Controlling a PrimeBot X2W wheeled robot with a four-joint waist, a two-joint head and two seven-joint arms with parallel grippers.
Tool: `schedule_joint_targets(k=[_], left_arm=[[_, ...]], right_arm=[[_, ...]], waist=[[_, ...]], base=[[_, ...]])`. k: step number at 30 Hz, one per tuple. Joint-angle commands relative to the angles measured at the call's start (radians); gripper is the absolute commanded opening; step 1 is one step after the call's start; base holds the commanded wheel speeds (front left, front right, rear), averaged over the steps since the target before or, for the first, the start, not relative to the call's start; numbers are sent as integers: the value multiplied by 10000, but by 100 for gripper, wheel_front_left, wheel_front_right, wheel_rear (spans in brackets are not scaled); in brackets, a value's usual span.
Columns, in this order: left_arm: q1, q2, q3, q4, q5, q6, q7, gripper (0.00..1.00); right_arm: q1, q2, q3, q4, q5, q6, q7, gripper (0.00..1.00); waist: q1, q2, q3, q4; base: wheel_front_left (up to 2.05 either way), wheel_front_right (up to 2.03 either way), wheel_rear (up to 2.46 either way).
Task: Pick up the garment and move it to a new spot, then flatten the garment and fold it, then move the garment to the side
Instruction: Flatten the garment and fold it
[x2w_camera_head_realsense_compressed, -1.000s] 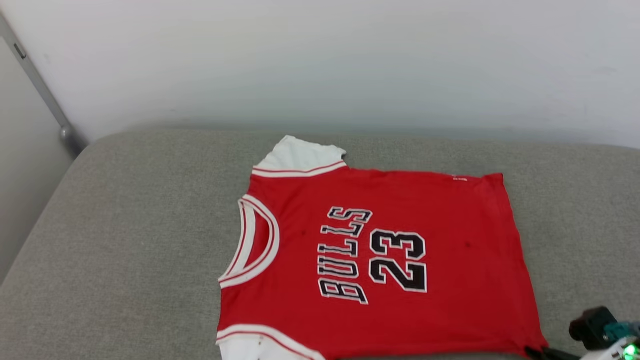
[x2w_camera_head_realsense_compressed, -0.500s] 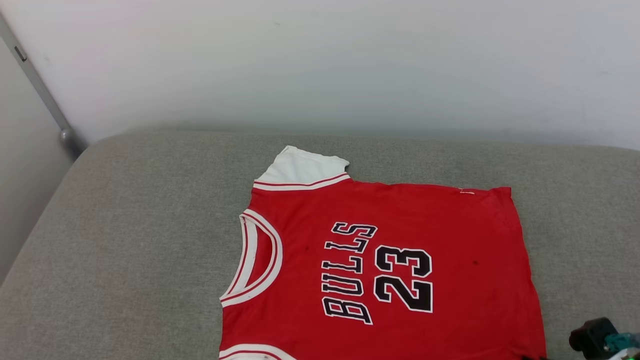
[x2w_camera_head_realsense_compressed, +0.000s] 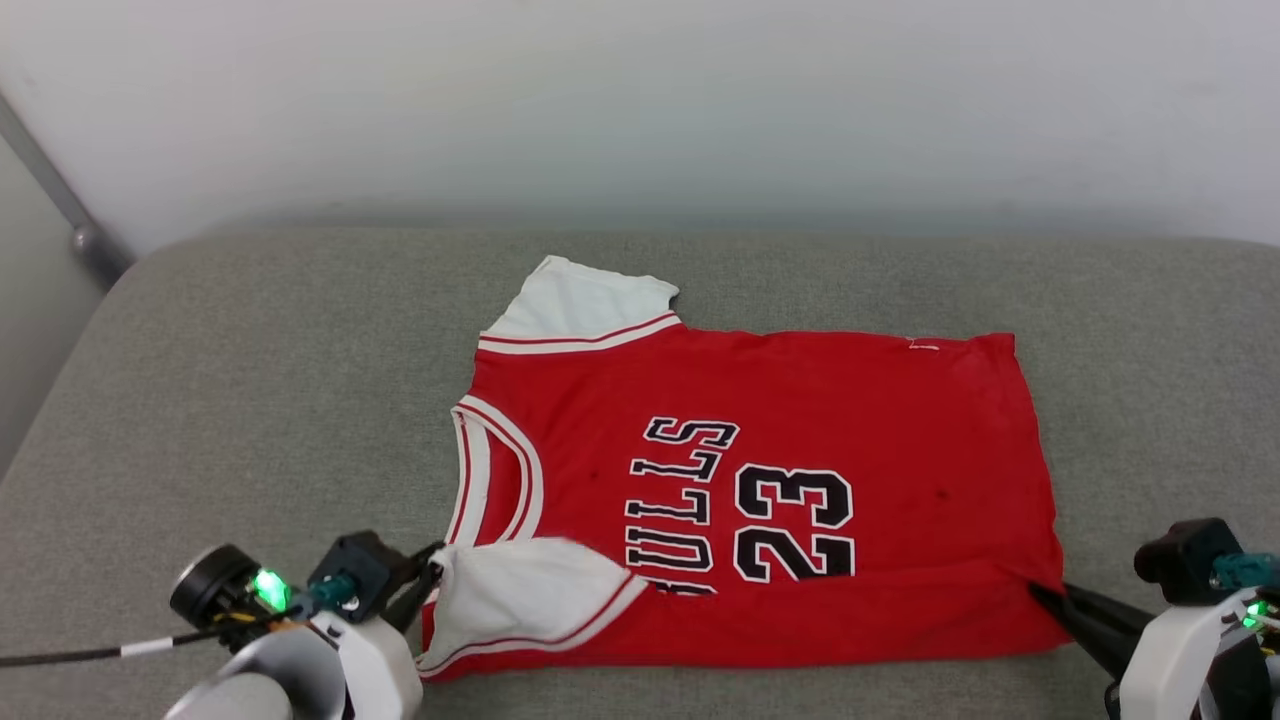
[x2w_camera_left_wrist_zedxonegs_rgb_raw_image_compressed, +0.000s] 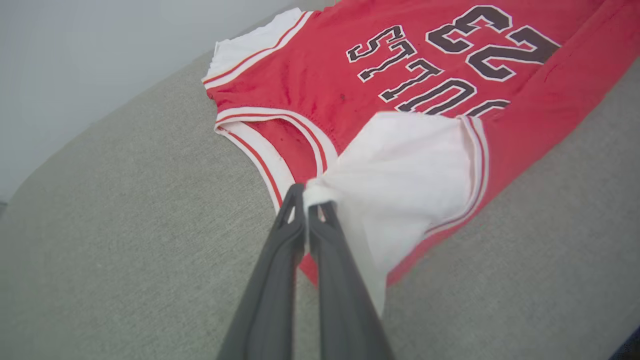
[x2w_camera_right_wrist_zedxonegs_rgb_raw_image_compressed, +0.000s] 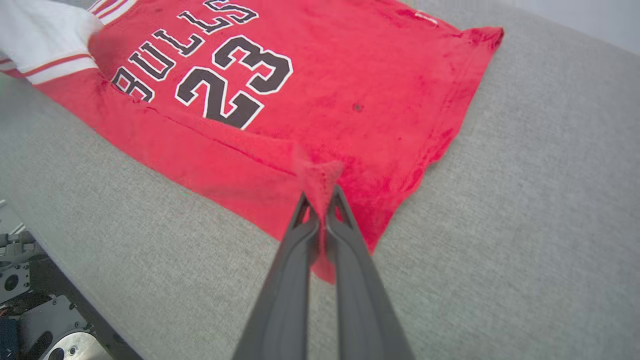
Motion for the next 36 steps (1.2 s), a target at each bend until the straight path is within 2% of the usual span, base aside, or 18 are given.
schedule_joint_targets(k=[1,5,18,25,31,32,33,34,36], left_arm=[[-442,-60,48,172,125,-162,49,0],[-1356,-225,156,762,180,-565,74,0],[-3325,-997,-86,2971,496,-1259,-79,0],[-3661,-1523,-578,4437,354,-1527,-345,0],[-3516,-1766,-981,5340,72,-1595,-683,2],[-3495,-1735,-1006,5472,33,-1596,-781,47],[-3512,-1694,-1064,5532,74,-1586,-902,100],[-3534,-1676,-1085,5558,61,-1585,-1024,100],[-3618,-1557,-1088,5615,-4,-1589,-1221,100]], right_arm=[[-178,104,-147,-68,-68,-8,100,0],[-566,268,-445,-149,-145,-8,362,0],[-1749,569,-493,642,-146,-8,989,0],[-2134,751,9,1253,-238,-8,849,0],[-2214,867,403,1451,-196,-8,500,0],[-2219,886,430,1466,-205,-8,409,20],[-2202,902,423,1483,-187,-8,338,46],[-2157,901,391,1508,-185,-8,222,100],[-2027,906,322,1546,-247,-8,35,100]], waist=[[0,-1,290,-112],[0,-1,731,-223],[0,-1,2091,-304],[0,-1,2557,-340],[0,-1,2350,-339],[0,-1,2246,-348],[0,-1,2140,-347],[0,-1,1998,-320],[0,-1,1747,-254]], base=[[0,0,0],[0,0,0],[0,0,0],[0,0,0],[0,0,0],[0,0,0],[0,0,0],[0,0,0],[0,0,0]])
